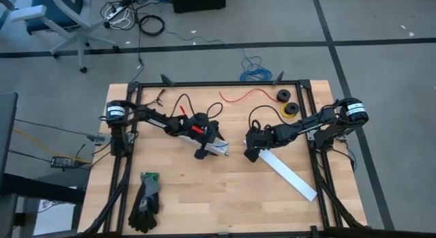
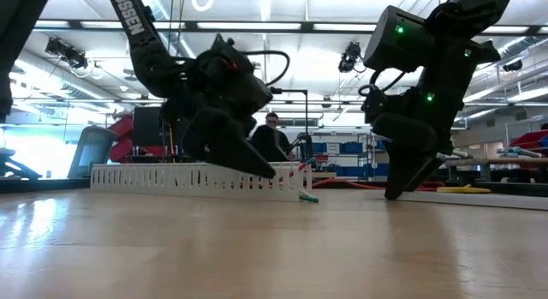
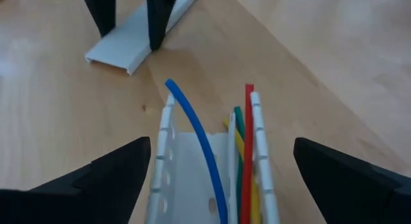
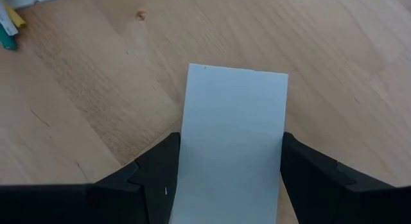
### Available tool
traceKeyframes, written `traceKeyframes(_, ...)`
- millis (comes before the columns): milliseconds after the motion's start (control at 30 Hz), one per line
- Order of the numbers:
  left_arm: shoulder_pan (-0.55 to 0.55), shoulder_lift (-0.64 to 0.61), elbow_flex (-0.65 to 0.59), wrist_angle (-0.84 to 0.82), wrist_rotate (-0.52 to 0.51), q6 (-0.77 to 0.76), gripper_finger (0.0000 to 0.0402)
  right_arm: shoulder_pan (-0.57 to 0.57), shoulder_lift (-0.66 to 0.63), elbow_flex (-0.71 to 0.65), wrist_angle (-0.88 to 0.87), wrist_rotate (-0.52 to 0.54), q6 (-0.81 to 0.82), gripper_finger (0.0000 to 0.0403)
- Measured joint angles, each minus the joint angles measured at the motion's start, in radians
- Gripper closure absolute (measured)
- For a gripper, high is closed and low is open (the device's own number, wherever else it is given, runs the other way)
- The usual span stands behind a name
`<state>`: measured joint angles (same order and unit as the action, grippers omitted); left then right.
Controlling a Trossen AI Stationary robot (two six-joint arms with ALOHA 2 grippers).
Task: Ziptie cables
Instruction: Close the white cable duct
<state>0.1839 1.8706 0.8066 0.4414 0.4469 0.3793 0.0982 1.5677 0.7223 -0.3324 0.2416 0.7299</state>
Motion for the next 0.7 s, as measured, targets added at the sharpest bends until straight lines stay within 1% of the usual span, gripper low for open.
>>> traceKeyframes(500, -0.009, 0.018, 0.01, 0.012, -0.062, -0.006, 0.0007, 0.0, 0.0, 0.0, 0.007, -0.002, -0.013, 0.0168)
traceKeyframes(700, -0.009, 0.02, 0.01, 0.01, -0.066, -0.005, 0.0009, 0.0, 0.001, -0.001, 0.049, -0.017, -0.026, 0.017)
